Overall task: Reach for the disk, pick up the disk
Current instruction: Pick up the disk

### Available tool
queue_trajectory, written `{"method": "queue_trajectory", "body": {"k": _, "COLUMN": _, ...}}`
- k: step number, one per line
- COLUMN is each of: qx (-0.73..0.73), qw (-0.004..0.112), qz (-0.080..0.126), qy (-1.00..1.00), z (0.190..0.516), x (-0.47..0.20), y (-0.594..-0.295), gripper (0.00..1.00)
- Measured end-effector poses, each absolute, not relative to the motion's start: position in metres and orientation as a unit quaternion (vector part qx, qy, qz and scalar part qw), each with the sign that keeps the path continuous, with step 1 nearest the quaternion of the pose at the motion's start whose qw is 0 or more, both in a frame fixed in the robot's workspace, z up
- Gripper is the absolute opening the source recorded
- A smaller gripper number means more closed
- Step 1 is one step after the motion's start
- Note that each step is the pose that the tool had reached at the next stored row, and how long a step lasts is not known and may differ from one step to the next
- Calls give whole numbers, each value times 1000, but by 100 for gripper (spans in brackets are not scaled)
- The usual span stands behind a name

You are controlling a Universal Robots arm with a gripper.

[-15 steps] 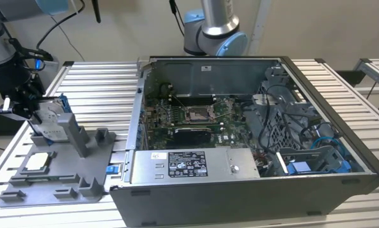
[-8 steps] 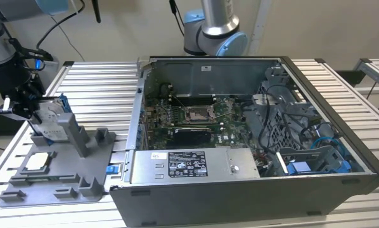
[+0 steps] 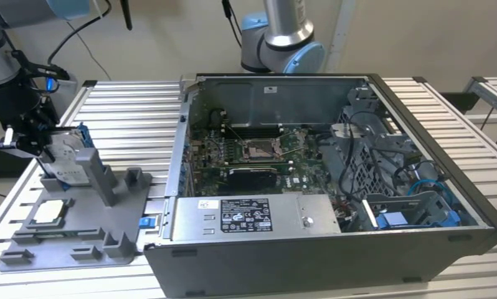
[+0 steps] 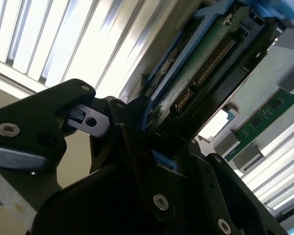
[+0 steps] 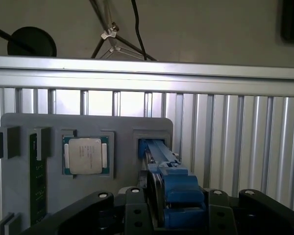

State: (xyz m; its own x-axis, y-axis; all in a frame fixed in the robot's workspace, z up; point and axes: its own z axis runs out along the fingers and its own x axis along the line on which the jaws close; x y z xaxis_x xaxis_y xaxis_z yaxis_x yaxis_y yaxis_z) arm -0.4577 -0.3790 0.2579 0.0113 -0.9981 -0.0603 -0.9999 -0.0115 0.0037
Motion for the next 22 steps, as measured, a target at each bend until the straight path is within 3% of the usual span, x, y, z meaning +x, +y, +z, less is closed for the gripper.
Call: {"method": "queue_trajectory", "body": {"k": 22, "qx": -711, "qw": 22, "qz": 24, "qy": 703, "z": 261, "x": -458, "y": -379, "gripper": 0}}
